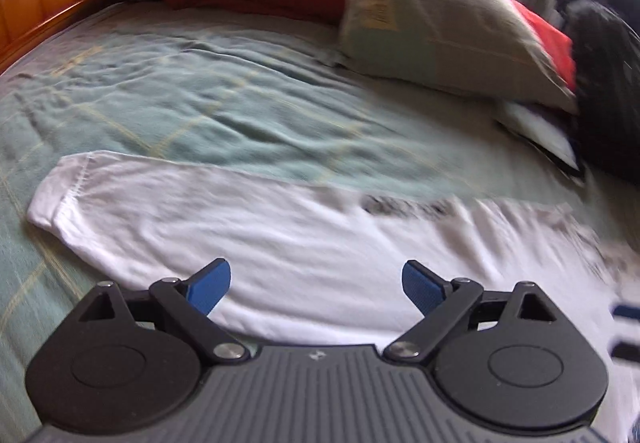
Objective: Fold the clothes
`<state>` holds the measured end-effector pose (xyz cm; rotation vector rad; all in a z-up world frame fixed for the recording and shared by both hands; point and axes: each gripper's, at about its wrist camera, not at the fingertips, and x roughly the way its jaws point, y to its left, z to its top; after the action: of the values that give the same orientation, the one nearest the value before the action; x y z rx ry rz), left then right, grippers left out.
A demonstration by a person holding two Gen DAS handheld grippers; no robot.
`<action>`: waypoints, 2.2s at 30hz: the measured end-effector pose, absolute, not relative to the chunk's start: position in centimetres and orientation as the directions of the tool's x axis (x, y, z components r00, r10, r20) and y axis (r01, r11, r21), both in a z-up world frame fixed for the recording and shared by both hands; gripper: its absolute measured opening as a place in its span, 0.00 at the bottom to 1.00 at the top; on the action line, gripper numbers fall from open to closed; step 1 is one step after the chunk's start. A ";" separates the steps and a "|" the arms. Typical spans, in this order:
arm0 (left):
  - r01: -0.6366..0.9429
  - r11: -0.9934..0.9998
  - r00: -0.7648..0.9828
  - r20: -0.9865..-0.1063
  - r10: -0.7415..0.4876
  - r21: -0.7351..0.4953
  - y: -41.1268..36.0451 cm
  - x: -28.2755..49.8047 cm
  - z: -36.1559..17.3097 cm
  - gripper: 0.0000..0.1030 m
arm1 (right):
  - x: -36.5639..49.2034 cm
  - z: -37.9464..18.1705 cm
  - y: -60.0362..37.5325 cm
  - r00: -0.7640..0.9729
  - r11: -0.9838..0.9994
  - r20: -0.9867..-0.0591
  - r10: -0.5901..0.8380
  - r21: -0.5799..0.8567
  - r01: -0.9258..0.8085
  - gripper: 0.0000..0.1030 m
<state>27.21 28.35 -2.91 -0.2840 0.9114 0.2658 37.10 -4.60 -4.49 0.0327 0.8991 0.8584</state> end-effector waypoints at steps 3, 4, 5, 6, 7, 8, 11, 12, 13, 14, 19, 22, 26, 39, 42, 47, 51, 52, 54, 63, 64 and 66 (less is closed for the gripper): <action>-0.247 0.959 0.589 -0.807 0.033 -0.141 24.6 25.3 -2.6 0.91 | 37.0 -4.3 -4.6 0.341 0.685 -0.672 0.658 0.345 -0.641 1.00; -0.214 0.966 0.589 -0.808 0.009 -0.145 23.4 24.7 -2.5 0.92 | 37.0 -4.1 -4.6 0.352 0.690 -0.670 0.653 0.336 -0.641 1.00; -0.181 0.972 0.588 -0.809 -0.015 -0.150 22.1 24.1 -2.4 0.92 | 36.9 -4.0 -4.7 0.364 0.696 -0.670 0.647 0.324 -0.641 1.00; -0.148 0.977 0.586 -0.810 -0.039 -0.154 20.9 23.5 -2.3 0.92 | 36.8 -3.8 -4.7 0.376 0.703 -0.670 0.640 0.312 -0.640 1.00; -0.118 0.982 0.585 -0.809 -0.049 -0.144 19.8 22.8 -2.8 0.92 | 36.7 -3.5 -4.8 0.389 0.710 -0.669 0.633 0.300 -0.638 1.00; -0.084 0.988 0.586 -0.808 -0.056 -0.129 18.7 21.9 -3.5 0.92 | 36.4 -3.1 -4.8 0.401 0.714 -0.667 0.628 0.288 -0.639 1.00; 0.014 0.991 0.592 -0.797 -0.117 -0.135 16.7 19.8 -5.2 0.92 | 35.1 -1.2 -5.0 0.426 0.714 -0.656 0.622 0.252 -0.654 1.00; 0.037 0.990 0.599 -0.790 -0.130 -0.134 16.2 19.1 -5.5 0.92 | 34.7 -0.6 -5.1 0.435 0.713 -0.652 0.621 0.240 -0.658 1.00; 0.060 0.990 0.591 -0.795 -0.136 -0.125 16.0 18.6 -5.9 0.92 | 34.2 0.1 -5.1 0.443 0.713 -0.648 0.619 0.227 -0.663 1.00; 0.066 0.992 0.571 -0.811 -0.128 -0.110 15.9 18.2 -6.2 0.92 | 33.7 0.7 -5.2 0.456 0.717 -0.647 0.611 0.208 -0.665 1.00; 0.013 0.997 0.530 -0.845 -0.068 -0.072 17.9 15.5 -6.8 0.95 | 30.9 2.6 -8.1 0.449 0.722 -0.697 0.559 0.143 -0.677 1.00; -0.028 0.999 0.532 -0.847 -0.002 -0.020 18.6 13.8 -6.0 0.95 | 28.9 2.1 -11.3 0.495 0.782 -0.741 0.454 0.064 -0.621 1.00; -0.004 1.000 0.600 -0.800 -0.008 -0.013 17.7 12.1 -3.4 0.94 | 25.8 -0.4 -15.9 0.493 0.847 -0.790 0.366 0.062 -0.529 1.00; 0.224 0.974 0.566 -0.810 -0.152 -0.026 8.5 8.7 -7.2 0.96 | 15.3 -6.4 -18.4 0.541 0.888 -0.793 0.279 -0.001 -0.459 1.00; 0.207 0.978 0.584 -0.803 -0.119 0.006 9.0 5.7 -7.3 0.96 | 13.0 -7.6 -18.5 0.567 0.893 -0.784 0.254 -0.034 -0.448 1.00; 0.152 0.988 0.595 -0.802 -0.059 0.040 9.5 2.9 -6.4 0.96 | 12.0 -8.4 -19.7 0.592 0.894 -0.751 0.294 -0.003 -0.447 1.00; 0.161 0.987 0.644 -0.760 -0.090 0.020 7.7 4.4 -4.5 0.96 | 11.3 -8.9 -19.9 0.629 0.894 -0.714 0.307 -0.012 -0.449 1.00; 0.170 0.985 0.657 -0.747 -0.103 0.013 7.0 5.0 -4.0 0.97 | 11.2 -9.0 -20.0 0.637 0.894 -0.706 0.311 -0.011 -0.449 1.00; 0.189 0.982 0.682 -0.719 -0.131 0.000 5.7 6.3 -3.0 0.97 | 11.0 -9.1 -20.3 0.646 0.892 -0.692 0.323 -0.005 -0.452 1.00; 0.170 0.979 0.659 -0.725 -0.198 -0.113 0.9 11.7 -6.3 0.97 | 8.8 -8.7 -23.1 0.618 0.880 -0.695 0.367 0.044 -0.473 1.00; 0.158 0.980 0.639 -0.744 -0.197 -0.124 0.5 11.9 -7.6 0.97 | 8.6 -8.6 -23.7 0.615 0.881 -0.693 0.377 0.063 -0.469 1.00; 0.165 0.984 0.680 -0.715 -0.162 -0.065 -0.4 10.9 -8.7 0.99 | 8.3 -8.3 -25.3 0.610 0.884 -0.684 0.400 0.112 -0.455 1.00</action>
<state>10.89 -0.45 -8.70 0.0048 0.8018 -0.1834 8.30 -25.32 -8.26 -0.0758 0.7699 0.4939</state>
